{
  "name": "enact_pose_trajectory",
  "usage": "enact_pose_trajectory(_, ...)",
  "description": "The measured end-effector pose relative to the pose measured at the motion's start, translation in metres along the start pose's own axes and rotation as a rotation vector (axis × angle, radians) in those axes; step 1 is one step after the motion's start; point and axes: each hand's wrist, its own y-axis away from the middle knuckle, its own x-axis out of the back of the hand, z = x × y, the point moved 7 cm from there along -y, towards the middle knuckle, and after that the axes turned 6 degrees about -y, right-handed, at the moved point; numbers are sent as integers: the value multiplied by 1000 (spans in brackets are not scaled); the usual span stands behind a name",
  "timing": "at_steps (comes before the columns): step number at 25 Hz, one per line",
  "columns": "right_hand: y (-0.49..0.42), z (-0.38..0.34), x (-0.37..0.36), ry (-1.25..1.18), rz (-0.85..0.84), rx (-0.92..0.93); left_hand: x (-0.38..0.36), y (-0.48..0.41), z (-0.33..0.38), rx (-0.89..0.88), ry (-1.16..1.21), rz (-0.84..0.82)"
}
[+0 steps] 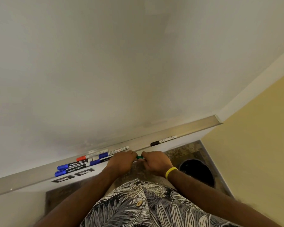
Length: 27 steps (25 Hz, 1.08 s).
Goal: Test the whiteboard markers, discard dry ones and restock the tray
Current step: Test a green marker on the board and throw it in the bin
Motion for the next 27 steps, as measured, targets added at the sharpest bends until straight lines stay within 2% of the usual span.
enact_pose_trajectory(6, 34, 70, 4, -164, 59, -277, 10, 1, -36, 95, 4, 83)
enact_pose_trajectory(11, 31, 63, 6, -349, 113, -246, 13, -31, -33, 169, -21, 66)
enact_pose_trajectory(17, 25, 55, 30, -548, 255, -212, 0, -51, -28, 212, -77, -6)
enact_pose_trajectory(27, 31, 69, 36, -576, 297, -243, -3, -56, -24, 210, -41, -15)
